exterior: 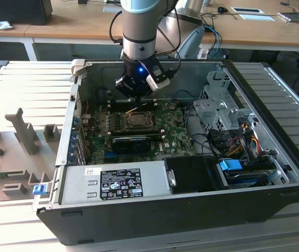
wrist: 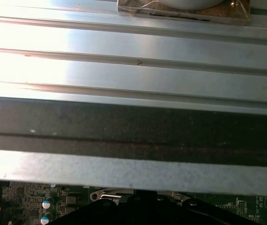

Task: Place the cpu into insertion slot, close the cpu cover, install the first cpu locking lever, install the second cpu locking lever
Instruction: 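Install the first cpu locking lever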

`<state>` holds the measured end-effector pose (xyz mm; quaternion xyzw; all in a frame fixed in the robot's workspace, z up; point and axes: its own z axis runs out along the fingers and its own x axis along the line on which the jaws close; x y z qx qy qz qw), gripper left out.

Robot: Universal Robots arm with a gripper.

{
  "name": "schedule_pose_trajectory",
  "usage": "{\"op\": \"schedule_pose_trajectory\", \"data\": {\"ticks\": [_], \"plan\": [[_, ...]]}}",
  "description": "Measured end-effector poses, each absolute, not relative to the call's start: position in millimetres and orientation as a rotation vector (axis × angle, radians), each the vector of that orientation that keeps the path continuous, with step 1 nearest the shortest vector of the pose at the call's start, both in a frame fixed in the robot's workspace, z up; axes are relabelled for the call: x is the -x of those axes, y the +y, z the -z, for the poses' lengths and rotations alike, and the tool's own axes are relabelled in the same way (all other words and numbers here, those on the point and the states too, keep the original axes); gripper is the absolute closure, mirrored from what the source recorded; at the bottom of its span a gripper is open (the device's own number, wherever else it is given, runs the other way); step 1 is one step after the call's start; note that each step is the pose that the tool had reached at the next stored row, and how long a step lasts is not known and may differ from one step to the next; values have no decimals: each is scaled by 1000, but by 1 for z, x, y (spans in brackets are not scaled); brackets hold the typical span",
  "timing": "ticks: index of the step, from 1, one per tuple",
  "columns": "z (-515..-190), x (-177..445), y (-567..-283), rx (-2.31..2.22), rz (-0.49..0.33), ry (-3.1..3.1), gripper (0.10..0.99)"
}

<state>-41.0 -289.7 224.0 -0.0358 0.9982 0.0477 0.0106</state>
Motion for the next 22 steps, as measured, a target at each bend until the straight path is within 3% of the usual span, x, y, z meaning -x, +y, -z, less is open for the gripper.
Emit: {"op": "schedule_pose_trajectory", "data": {"ticks": [22], "plan": [[-214, 28, -290, 112, -150, 3115, 980]]}}
